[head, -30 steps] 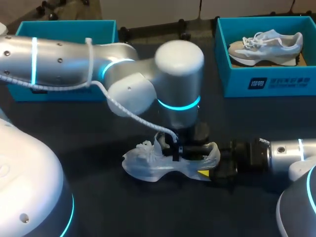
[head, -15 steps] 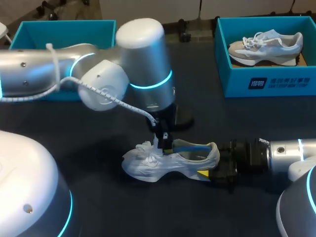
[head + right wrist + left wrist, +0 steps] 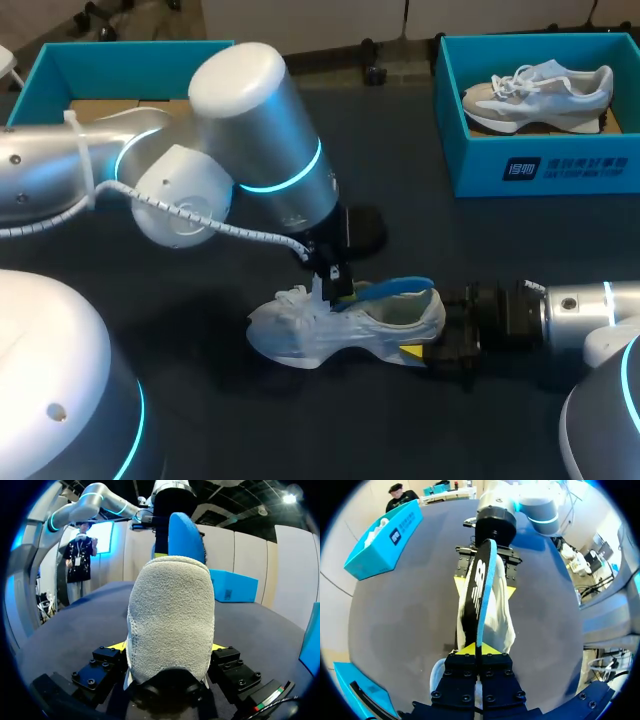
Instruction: Take the shoe out of the shoebox, open the shoe tongue, remove and reinsert the insole, then place the shoe into the shoebox
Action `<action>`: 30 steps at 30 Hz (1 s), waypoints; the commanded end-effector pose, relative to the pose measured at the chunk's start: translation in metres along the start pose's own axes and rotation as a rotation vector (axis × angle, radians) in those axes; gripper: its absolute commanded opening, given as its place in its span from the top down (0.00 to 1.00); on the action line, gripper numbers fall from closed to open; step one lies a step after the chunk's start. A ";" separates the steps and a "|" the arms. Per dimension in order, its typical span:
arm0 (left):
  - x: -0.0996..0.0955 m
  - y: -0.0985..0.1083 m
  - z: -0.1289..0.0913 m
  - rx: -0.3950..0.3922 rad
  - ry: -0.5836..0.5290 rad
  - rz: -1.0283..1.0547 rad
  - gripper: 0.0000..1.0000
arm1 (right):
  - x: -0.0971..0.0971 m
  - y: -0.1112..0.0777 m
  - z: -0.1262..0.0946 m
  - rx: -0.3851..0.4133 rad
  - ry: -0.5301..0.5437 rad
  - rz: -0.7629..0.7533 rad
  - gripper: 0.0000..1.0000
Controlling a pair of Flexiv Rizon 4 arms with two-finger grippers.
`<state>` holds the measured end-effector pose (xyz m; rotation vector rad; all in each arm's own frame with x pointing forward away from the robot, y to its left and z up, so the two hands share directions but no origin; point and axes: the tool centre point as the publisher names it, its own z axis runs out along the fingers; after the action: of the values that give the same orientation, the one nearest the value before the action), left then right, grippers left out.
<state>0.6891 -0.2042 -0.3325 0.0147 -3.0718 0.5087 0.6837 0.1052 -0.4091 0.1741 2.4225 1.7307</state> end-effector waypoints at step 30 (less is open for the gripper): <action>0.012 -0.031 -0.024 0.011 -0.132 0.059 0.32 | 0.001 0.001 0.000 0.004 0.000 0.000 1.00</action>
<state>0.6843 -0.2419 -0.3071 -0.0338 -3.1997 0.5122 0.6835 0.1054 -0.4091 0.1736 2.4226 1.7310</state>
